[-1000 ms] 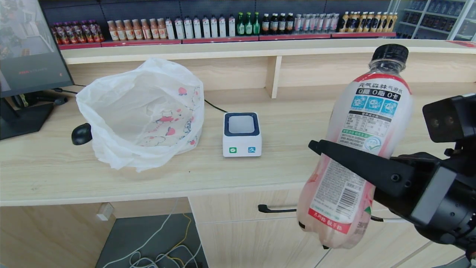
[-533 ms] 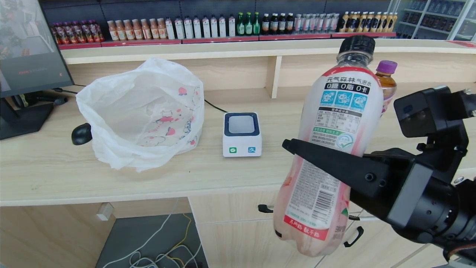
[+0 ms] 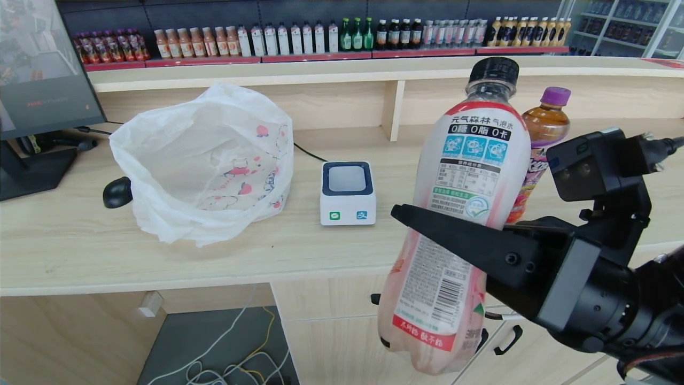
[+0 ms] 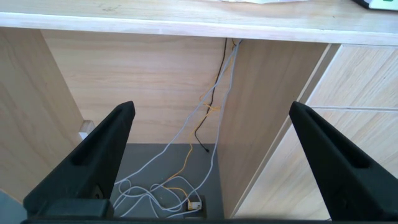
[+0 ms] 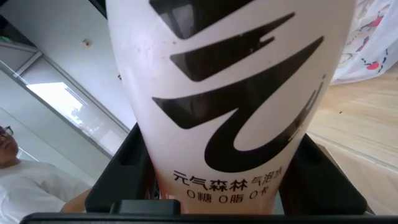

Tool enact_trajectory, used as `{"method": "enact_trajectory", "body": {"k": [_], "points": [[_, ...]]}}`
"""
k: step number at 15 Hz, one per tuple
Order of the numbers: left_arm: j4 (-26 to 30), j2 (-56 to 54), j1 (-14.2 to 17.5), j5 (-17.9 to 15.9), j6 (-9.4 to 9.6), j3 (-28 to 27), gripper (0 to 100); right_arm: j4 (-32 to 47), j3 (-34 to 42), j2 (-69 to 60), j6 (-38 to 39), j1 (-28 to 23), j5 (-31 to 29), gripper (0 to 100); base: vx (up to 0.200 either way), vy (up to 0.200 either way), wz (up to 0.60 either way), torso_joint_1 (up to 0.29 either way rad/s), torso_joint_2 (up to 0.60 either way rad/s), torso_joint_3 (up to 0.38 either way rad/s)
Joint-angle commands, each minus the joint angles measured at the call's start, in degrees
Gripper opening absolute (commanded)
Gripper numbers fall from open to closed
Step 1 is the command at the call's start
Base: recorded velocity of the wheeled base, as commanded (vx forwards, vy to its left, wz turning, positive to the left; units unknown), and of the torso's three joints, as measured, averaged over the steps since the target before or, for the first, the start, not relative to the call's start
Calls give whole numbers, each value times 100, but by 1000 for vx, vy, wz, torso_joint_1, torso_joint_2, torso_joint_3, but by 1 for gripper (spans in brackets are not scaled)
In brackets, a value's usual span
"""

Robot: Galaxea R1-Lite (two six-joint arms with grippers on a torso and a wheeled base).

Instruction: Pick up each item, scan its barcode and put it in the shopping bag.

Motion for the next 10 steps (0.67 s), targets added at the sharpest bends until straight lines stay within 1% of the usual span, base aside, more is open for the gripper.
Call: {"method": "enact_trajectory", "body": {"k": [1,10], "points": [[-1,-2,0,1,-2,0,100,-22,-8,5,-11,3,3,0,0,0,0,0,0,0],[-1,-2,0,1,-2,0,100,-110,80,-197,-55,3,-41,0,0,0,0,0,0,0]]}}
